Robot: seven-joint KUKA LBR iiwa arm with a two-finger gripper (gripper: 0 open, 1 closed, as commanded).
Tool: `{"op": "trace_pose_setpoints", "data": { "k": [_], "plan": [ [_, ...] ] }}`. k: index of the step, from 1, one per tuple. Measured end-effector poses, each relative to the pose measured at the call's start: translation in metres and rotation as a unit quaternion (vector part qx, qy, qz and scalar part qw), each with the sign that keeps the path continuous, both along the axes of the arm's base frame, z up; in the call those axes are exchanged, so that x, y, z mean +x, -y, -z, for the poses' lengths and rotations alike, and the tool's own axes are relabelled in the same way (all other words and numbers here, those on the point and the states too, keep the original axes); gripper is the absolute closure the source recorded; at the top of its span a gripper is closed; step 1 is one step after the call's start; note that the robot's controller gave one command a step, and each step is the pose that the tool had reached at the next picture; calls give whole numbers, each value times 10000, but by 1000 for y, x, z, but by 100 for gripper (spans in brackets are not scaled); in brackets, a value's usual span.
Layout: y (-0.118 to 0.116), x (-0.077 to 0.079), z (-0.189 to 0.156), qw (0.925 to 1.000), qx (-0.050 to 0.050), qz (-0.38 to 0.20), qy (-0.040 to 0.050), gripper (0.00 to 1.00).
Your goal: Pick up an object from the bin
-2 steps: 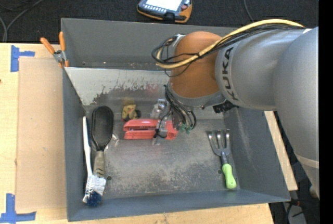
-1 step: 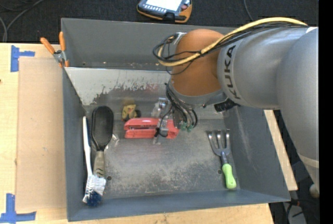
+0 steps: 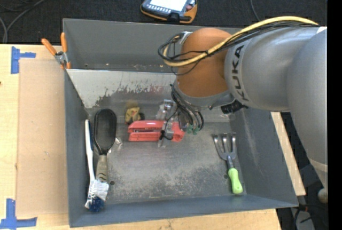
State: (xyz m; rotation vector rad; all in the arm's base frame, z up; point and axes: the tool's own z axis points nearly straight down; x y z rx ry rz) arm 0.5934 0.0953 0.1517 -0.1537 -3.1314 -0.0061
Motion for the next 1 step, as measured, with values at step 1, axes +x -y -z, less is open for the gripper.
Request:
{"op": "trace_pose_setpoints", "data": {
  "k": [1],
  "plan": [
    [0,0,-6,10000,0,0,-2,100]
  ]
}}
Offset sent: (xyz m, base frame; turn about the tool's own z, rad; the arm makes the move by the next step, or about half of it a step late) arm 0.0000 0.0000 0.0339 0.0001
